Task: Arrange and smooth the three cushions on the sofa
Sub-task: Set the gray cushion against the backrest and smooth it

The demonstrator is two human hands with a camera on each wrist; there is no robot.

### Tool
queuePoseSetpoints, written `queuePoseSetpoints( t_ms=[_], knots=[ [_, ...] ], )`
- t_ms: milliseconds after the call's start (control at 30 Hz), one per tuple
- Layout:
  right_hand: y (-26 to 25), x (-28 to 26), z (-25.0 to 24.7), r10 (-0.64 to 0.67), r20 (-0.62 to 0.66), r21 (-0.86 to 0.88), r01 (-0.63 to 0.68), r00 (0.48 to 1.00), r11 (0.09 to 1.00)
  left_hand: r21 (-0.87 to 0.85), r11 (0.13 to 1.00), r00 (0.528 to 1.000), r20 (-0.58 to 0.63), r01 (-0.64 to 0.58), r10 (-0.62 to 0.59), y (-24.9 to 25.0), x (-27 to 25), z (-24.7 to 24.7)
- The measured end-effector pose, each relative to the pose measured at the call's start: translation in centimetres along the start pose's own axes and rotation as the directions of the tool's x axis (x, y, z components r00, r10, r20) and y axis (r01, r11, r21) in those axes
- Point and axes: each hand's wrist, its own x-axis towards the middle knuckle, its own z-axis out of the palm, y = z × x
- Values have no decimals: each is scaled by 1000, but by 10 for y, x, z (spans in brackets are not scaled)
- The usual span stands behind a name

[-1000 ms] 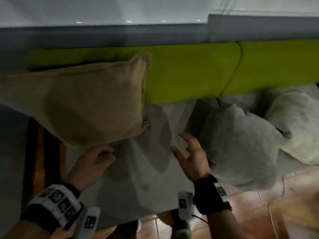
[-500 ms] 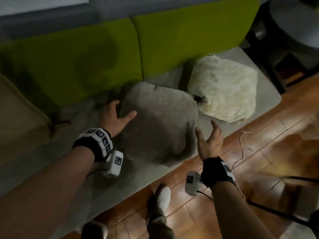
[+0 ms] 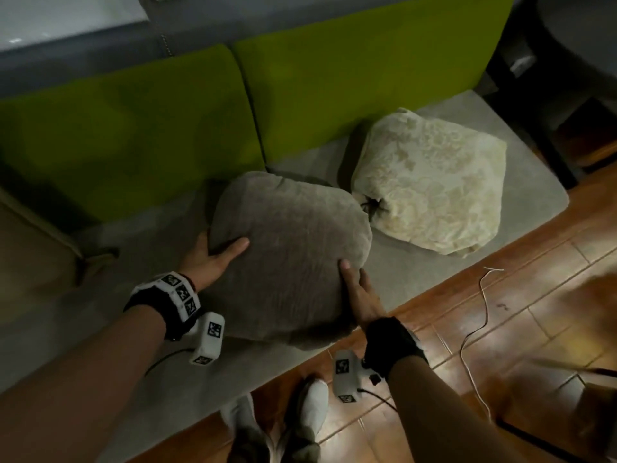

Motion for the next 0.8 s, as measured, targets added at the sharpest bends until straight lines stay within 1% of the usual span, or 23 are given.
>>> queuePoseSetpoints(
  t_ms=[67, 167, 300, 433, 500, 567, 667, 700, 767, 800],
  knots=[
    [-18, 4, 1, -21, -30, -36, 20, 999, 999, -88, 996, 999, -25, -34, 32, 1, -11, -3],
    [-49, 0, 2, -85, -67, -106, 78, 994, 991, -202, 979, 997, -73, -22, 8, -7, -25, -10],
    [-92, 0, 8, -203, -10, -198, 197, 979, 960, -309, 950, 989, -150, -42, -5, -35, -42, -22],
    [-119, 12, 20, -233, 56, -244, 239, 971, 940, -322, 936, 965, -254, -146, 63, -54, -46, -24],
    [-124, 22, 24, -230, 69, -285, 240, 971, 928, -344, 928, 967, -248, -143, 57, -57, -41, -21],
    [-122, 34, 26, -210, 100, -339, 231, 973, 912, -367, 923, 977, -211, -116, 38, -62, -34, -17],
    [-104, 58, 21, -109, 169, -439, 174, 980, 881, -426, 902, 986, -168, -67, -6, -70, -26, -11],
    [-98, 62, 17, -99, 188, -445, 175, 977, 878, -431, 901, 986, -167, -51, -24, -75, -25, -9],
    [-91, 59, 7, -145, 217, -403, 224, 965, 887, -399, 917, 978, -192, -5, -78, -85, -25, -10],
    [-86, 57, 0, -175, 224, -371, 250, 959, 894, -406, 913, 966, -225, 28, -130, -93, -26, -9]
  ],
)
